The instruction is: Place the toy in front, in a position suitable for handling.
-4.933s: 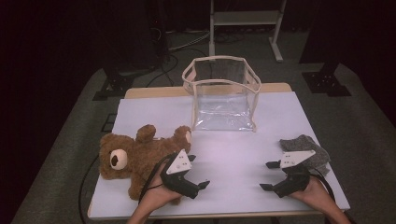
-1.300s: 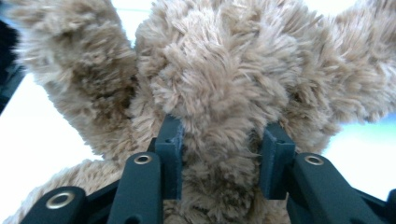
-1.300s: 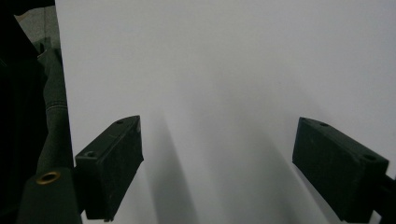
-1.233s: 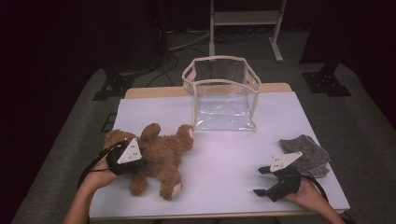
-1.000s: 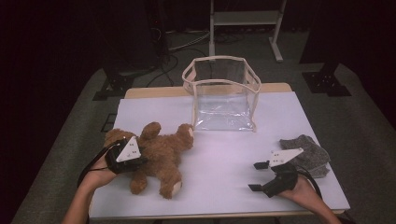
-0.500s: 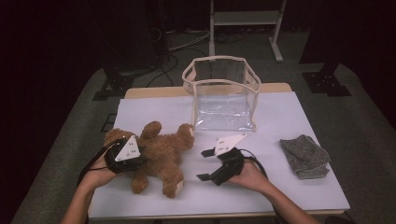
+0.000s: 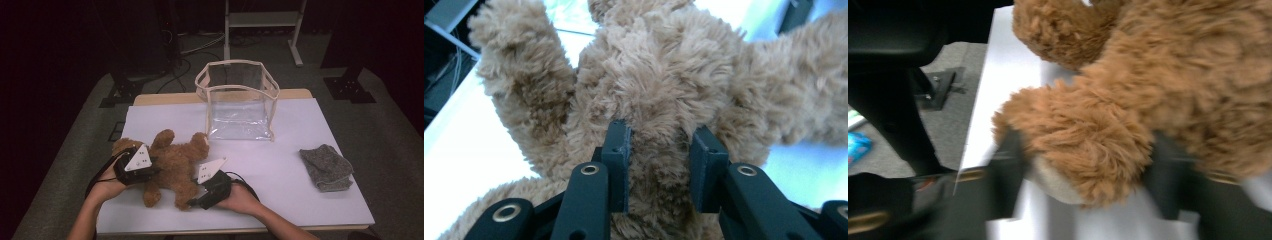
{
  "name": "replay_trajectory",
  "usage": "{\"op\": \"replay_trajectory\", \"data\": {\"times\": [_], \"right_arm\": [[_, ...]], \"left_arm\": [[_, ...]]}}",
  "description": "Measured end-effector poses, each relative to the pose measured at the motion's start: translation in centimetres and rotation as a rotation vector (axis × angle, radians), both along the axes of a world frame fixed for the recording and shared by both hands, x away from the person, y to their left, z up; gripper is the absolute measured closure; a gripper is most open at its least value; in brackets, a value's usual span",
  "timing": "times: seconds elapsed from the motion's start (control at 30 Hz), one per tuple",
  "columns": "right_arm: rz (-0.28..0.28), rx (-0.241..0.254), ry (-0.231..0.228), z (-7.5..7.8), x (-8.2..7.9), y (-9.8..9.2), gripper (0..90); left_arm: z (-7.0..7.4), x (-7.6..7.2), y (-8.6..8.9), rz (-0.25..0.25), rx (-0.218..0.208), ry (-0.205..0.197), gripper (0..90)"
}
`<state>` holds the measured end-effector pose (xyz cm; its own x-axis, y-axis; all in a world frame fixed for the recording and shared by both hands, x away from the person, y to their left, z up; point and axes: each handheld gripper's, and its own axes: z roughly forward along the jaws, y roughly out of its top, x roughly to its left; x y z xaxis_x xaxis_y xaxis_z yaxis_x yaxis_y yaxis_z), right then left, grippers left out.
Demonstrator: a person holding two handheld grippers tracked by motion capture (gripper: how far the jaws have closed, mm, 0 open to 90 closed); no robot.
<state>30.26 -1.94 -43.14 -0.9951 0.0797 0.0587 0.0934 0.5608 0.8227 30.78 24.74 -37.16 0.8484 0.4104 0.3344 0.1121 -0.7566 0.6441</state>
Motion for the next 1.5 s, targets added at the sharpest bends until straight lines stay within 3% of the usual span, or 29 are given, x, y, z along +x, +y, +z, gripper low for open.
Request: {"op": "replay_trajectory", "data": {"times": [0.03, 0.07, 0.13, 0.3, 0.53, 0.7, 0.77, 0.93, 0.97, 1.03, 1.07, 1.1, 1.13, 1.17, 1.2, 1.27, 1.37, 1.5], "right_arm": [[-0.003, 0.01, -0.009, -0.1, 0.2, 0.0, 54.2], [-0.004, 0.027, 0.011, 0.0, 0.4, -0.1, 58.7], [-0.005, 0.042, 0.004, 0.4, 0.7, -0.3, 63.3], [0.011, 0.046, -0.073, 2.2, 0.3, -0.5, 66.4], [0.033, 0.039, -0.169, 5.1, -0.4, -2.2, 67.7], [0.026, 0.015, -0.228, 7.0, -1.5, -5.3, 67.8], [0.015, 0.017, -0.24, 7.9, -2.2, -7.6, 67.8], [-0.014, 0.014, -0.259, 8.8, -3.8, -13.6, 67.7], [-0.023, 0.011, -0.263, 8.9, -4.0, -14.9, 67.6], [-0.055, 0.003, -0.264, 8.8, -4.2, -17.2, 67.4], [-0.064, 0.006, -0.243, 8.4, -4.2, -18.8, 67.3], [-0.056, -0.006, -0.214, 7.8, -4.0, -20.0, 67.4], [-0.067, -0.039, -0.202, 6.8, -3.9, -21.1, 67.4], [-0.075, -0.072, -0.186, 5.8, -3.8, -21.9, 67.5], [-0.1, -0.072, -0.151, 4.0, -3.7, -23.4, 67.5], [-0.141, 0.016, -0.055, 2.4, -3.7, -25.4, 67.5], [-0.163, 0.054, -0.058, 1.7, -4.0, -26.9, 67.3], [-0.156, 0.051, -0.059, 1.5, -4.0, -27.0, 67.2]], "left_arm": [[0.0, 0.0, 0.1, 0.003, 0.0, -0.001, 67.2], [0.0, 0.0, 0.2, 0.004, -0.005, -0.003, 68.0], [0.0, 0.0, 0.3, 0.02, -0.03, -0.005, 69.5], [0.3, -0.2, 0.5, 0.034, -0.081, -0.026, 72.1], [1.6, -0.7, -0.9, 0.035, -0.176, -0.055, 73.9], [2.6, -1.3, -4.0, -0.016, -0.216, -0.061, 73.8], [3.1, -1.5, -5.7, -0.043, -0.221, -0.064, 73.8], [4.5, -2.2, -11.9, -0.138, -0.188, -0.093, 74.8], [4.6, -2.2, -13.1, -0.164, -0.2, -0.081, 77.7], [4.4, -2.0, -15.6, -0.191, -0.227, -0.06, 86.4], [3.8, -1.6, -17.0, -0.203, -0.215, -0.03, 87.7], [3.1, -1.4, -18.5, -0.216, -0.159, -0.031, 83.2], [2.5, -1.3, -19.4, -0.232, -0.136, -0.034, 80.1], [1.9, -1.3, -20.5, -0.259, -0.15, -0.007, 78.7], [1.6, -1.1, -21.0, -0.279, -0.155, 0.01, 77.1], [1.2, -0.9, -21.6, -0.289, -0.148, 0.02, 76.0], [1.0, -0.6, -21.7, -0.293, -0.149, 0.043, 71.6], [1.4, -0.6, -20.9, -0.279, -0.152, 0.033, 70.7]]}}
